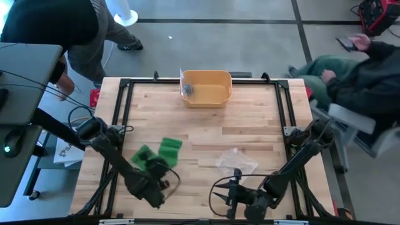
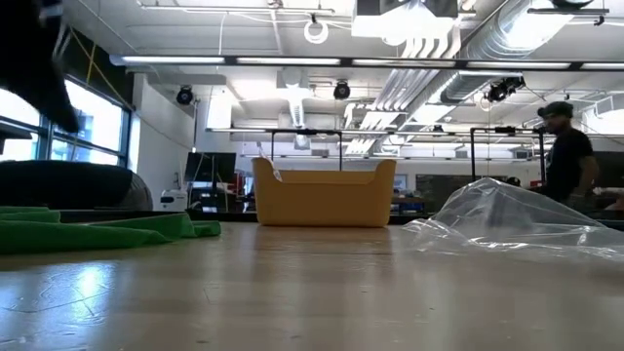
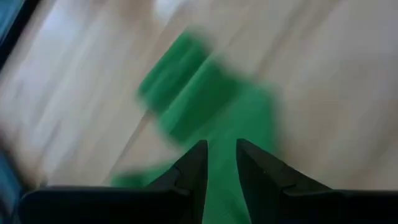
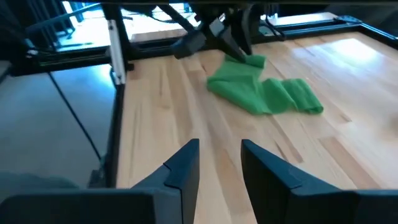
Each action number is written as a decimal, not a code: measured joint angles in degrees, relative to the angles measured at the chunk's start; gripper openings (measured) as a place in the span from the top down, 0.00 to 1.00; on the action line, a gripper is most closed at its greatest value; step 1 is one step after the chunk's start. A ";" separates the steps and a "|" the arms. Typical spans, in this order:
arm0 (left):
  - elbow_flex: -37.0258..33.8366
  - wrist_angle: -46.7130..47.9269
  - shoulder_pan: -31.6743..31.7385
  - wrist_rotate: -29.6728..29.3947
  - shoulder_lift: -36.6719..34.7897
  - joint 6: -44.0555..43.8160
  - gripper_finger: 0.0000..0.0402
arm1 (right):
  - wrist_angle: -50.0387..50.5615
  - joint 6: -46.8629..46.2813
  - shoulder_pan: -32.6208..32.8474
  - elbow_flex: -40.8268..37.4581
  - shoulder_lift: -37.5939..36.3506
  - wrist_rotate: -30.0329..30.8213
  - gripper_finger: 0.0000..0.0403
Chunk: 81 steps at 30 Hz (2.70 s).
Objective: Roll bandage
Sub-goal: Roll the green bandage
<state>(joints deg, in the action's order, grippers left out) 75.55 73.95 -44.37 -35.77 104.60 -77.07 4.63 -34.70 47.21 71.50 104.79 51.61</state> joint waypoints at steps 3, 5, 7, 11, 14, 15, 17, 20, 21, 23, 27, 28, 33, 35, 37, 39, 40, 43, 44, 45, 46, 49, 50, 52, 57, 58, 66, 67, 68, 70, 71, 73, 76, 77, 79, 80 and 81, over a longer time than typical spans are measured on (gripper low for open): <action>-5.17 3.41 -0.11 5.93 0.05 -10.77 0.80 | -1.50 0.09 -0.94 0.01 0.88 0.00 0.73; -8.54 4.33 0.82 9.96 -0.29 -14.03 0.80 | -1.58 0.31 -1.67 0.01 0.92 -0.31 0.73; -10.88 6.57 1.77 13.50 -0.31 -15.84 0.80 | -2.07 1.83 -2.35 0.00 0.90 -1.36 0.73; -11.84 13.76 1.67 17.72 -1.33 -19.31 0.80 | -2.60 3.74 -3.65 0.01 0.92 -4.91 0.73; -12.17 12.50 0.11 19.08 -5.68 -18.26 0.78 | -2.58 3.71 -4.46 0.00 0.90 -6.38 0.73; -12.22 11.52 -0.88 19.00 -7.40 -18.79 0.76 | -2.57 3.77 -4.57 0.01 0.90 -6.63 0.73; -12.88 8.30 -3.94 18.72 -11.11 -22.00 0.72 | -2.59 3.74 -4.86 0.00 0.90 -6.95 0.73; -14.80 2.52 -10.69 14.85 -16.43 -32.54 0.66 | -2.67 3.74 -4.84 0.01 0.91 -7.21 0.73; -15.68 0.44 -13.17 12.69 -17.32 -37.28 0.64 | -2.74 3.72 -4.64 -0.01 0.90 -7.19 0.73; -17.34 -3.14 -17.78 9.85 -17.84 -46.98 0.60 | -2.79 3.70 -4.17 -0.01 0.90 -7.19 0.73; -20.30 -9.90 -20.61 16.38 -16.28 -52.59 0.57 | -2.85 4.35 -3.34 -0.01 0.90 -6.99 0.73; -20.80 -11.69 -20.08 17.30 -15.41 -52.77 0.57 | -2.86 4.73 -3.20 0.01 0.90 -6.93 0.73; -23.01 -11.30 -17.29 20.18 -13.42 -51.98 0.57 | -3.51 5.80 -3.20 0.01 0.89 -6.69 0.73; -23.93 -9.61 -16.44 23.34 -13.51 -51.87 0.57 | -3.53 6.54 -3.20 0.01 0.88 -6.70 0.73; -25.22 -9.80 -16.21 24.78 -13.55 -51.81 0.57 | -3.76 7.80 -3.20 0.01 0.88 -6.70 0.73; -26.66 -9.78 -16.23 24.90 -13.56 -51.78 0.57 | -3.95 8.15 -3.20 0.01 0.87 -6.70 0.73; -27.40 -9.93 -16.25 24.96 -13.66 -51.65 0.57 | -3.93 8.48 -3.24 0.01 0.88 -6.74 0.73; -29.67 -11.48 -16.21 24.85 -13.68 -51.61 0.57 | -4.47 9.15 -3.35 0.01 0.89 -6.71 0.73; -30.50 -11.90 -16.00 24.60 -13.68 -51.57 0.57 | -4.47 9.24 -3.35 0.00 0.87 -6.71 0.73; -31.35 -12.48 -15.93 24.14 -13.68 -51.57 0.57 | -4.52 9.30 -3.35 -0.02 0.90 -6.75 0.73; -32.10 -12.89 -15.82 23.31 -13.66 -51.57 0.57 | -4.74 9.54 -3.35 -0.01 0.90 -6.73 0.73; -34.00 -14.02 -15.10 20.70 -13.68 -51.46 0.57 | -5.05 9.27 -3.35 0.00 0.90 -6.73 0.73; -34.47 -14.10 -14.83 19.94 -13.69 -51.43 0.57 | -5.01 9.23 -3.35 0.00 0.90 -6.75 0.73; -35.25 -14.13 -14.27 18.71 -13.70 -51.32 0.57 | -5.25 9.25 -3.33 0.01 0.90 -6.76 0.73; -36.43 -13.91 -13.29 13.84 -13.68 -50.39 0.57 | -5.78 9.25 -3.41 0.01 0.90 -6.75 0.73; -36.44 -13.62 -13.12 12.59 -13.68 -50.15 0.57 | -5.86 9.24 -3.46 0.01 0.90 -6.75 0.73; -36.44 -9.26 -11.47 7.60 -13.68 -48.72 0.57 | -6.24 8.52 -4.37 0.01 0.90 -6.79 0.73; -36.44 -8.74 -11.49 7.86 -13.72 -48.73 0.57 | -6.24 7.96 -4.50 0.01 0.90 -6.96 0.73; -36.44 -8.45 -11.49 8.26 -13.79 -48.72 0.57 | -6.24 7.73 -4.59 0.01 0.90 -7.18 0.73; -36.44 -8.57 -11.69 8.66 -14.01 -49.02 0.57 | -6.24 7.72 -4.77 0.01 0.90 -7.30 0.73; -36.44 -8.78 -11.89 8.64 -14.25 -49.29 0.57 | -6.24 7.72 -4.84 0.01 0.90 -7.30 0.73; -36.44 -9.09 -12.25 8.31 -14.65 -50.03 0.57 | -6.24 7.72 -4.84 0.01 0.90 -7.29 0.73; -36.44 -9.73 -12.49 8.50 -14.68 -50.32 0.57 | -6.24 7.70 -4.86 0.01 0.90 -7.29 0.73; -36.44 -10.23 -12.49 8.53 -14.69 -50.36 0.57 | -6.24 7.71 -4.86 0.01 0.90 -7.29 0.73; -36.44 -11.99 -12.49 8.68 -14.69 -50.80 0.57 | -6.23 7.70 -4.84 0.01 0.90 -7.29 0.73; -36.52 -13.09 -12.40 9.31 -14.71 -51.08 0.57 | -6.24 7.70 -4.86 0.01 0.90 -7.29 0.73; -36.94 -14.87 -12.09 9.91 -14.76 -51.26 0.57 | -6.24 7.70 -4.86 0.01 0.90 -7.29 0.73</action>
<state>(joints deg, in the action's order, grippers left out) 38.61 59.08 -56.45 -25.86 89.84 -128.33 -1.61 -27.00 42.35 71.50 105.69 44.31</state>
